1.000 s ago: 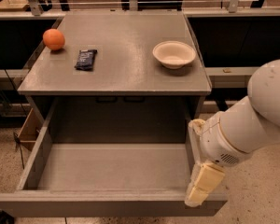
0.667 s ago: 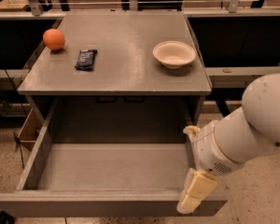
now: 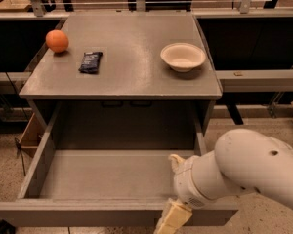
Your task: Close top drawer
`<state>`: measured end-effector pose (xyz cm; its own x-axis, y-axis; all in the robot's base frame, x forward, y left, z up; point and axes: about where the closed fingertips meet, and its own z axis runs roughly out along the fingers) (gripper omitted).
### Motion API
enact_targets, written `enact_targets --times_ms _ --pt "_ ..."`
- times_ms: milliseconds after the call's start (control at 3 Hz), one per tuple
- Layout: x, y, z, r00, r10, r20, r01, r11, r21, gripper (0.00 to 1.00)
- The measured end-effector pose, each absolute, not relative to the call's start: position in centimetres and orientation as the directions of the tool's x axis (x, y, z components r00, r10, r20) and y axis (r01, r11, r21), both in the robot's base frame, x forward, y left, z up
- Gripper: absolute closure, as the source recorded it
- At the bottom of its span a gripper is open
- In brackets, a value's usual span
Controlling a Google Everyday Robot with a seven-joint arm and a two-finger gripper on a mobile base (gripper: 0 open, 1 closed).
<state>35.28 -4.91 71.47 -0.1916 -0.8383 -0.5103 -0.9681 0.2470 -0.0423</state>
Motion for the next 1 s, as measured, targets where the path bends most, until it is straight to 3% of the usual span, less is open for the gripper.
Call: enact_targets --times_ms 333,667,1000 --pt "36.3 -2.9 69.5 -0.192 -0.821 -0.538 -0.965 0.258 -0.049 0.0" --pt "37.8 -1.5 68.5 -0.19 -0.808 -0.558 -0.962 0.268 -0.06 0.12" --pt "39.5 -0.5 68.2 -0.187 -0.796 -0.576 -0.957 0.28 -0.075 0.31"
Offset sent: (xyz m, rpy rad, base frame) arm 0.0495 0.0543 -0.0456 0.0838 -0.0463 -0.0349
